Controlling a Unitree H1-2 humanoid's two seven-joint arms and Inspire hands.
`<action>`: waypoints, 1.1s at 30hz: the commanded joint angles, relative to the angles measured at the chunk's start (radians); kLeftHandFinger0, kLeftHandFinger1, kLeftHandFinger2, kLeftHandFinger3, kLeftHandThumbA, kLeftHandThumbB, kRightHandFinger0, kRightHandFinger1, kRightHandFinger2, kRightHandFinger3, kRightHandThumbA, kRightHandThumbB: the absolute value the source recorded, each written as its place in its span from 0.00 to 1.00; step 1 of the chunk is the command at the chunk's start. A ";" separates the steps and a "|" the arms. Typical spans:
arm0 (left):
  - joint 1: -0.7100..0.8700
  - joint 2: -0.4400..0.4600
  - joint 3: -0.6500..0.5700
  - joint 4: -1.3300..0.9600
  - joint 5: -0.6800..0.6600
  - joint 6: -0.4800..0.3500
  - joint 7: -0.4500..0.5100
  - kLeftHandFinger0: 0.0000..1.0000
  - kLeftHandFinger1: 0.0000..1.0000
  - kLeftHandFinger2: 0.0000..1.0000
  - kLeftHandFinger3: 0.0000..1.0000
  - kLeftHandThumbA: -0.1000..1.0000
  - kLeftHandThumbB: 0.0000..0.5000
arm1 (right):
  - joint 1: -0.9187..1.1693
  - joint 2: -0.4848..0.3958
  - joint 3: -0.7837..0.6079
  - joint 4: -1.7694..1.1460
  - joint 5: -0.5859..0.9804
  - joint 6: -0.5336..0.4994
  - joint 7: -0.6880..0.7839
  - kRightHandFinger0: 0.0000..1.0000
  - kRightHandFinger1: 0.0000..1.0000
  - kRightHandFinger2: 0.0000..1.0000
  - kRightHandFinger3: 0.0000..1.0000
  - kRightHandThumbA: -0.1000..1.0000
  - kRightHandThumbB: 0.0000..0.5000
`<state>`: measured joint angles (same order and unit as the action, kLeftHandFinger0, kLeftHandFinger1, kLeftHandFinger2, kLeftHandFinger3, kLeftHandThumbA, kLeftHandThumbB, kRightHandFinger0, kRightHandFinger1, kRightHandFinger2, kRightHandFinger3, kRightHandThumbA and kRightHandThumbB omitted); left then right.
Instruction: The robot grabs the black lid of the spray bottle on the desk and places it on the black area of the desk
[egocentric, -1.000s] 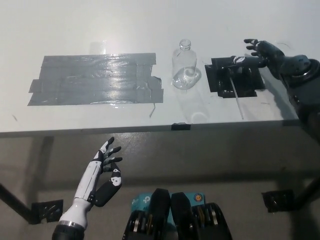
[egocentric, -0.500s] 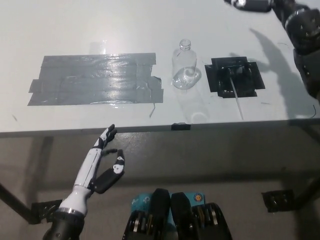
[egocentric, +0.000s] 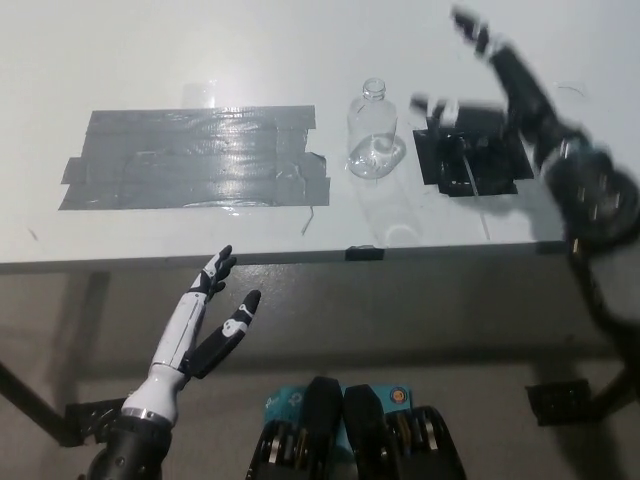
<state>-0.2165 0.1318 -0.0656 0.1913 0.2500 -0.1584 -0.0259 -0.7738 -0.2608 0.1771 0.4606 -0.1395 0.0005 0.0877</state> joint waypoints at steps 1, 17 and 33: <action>-0.051 0.010 0.023 -0.015 -0.014 -0.045 0.032 1.00 1.00 1.00 1.00 0.81 0.27 | 0.259 -0.004 -0.083 -0.746 0.042 0.024 -0.017 1.00 1.00 1.00 1.00 0.86 0.76; -0.020 0.010 0.030 0.011 -0.011 -0.053 0.042 1.00 1.00 1.00 1.00 0.84 0.28 | 0.466 -0.008 -0.066 -0.916 0.076 0.037 0.026 1.00 1.00 1.00 1.00 0.79 0.78; 0.115 0.006 0.025 -0.098 0.001 -0.030 0.021 1.00 1.00 1.00 1.00 0.79 0.29 | 0.635 -0.006 0.017 -0.500 -0.050 -0.055 0.036 1.00 1.00 1.00 1.00 0.77 0.80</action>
<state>-0.1077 0.1321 -0.0438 0.1399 0.2512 -0.1625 -0.0239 -0.1374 -0.2527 0.1861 -0.0269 -0.1606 0.0002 0.1090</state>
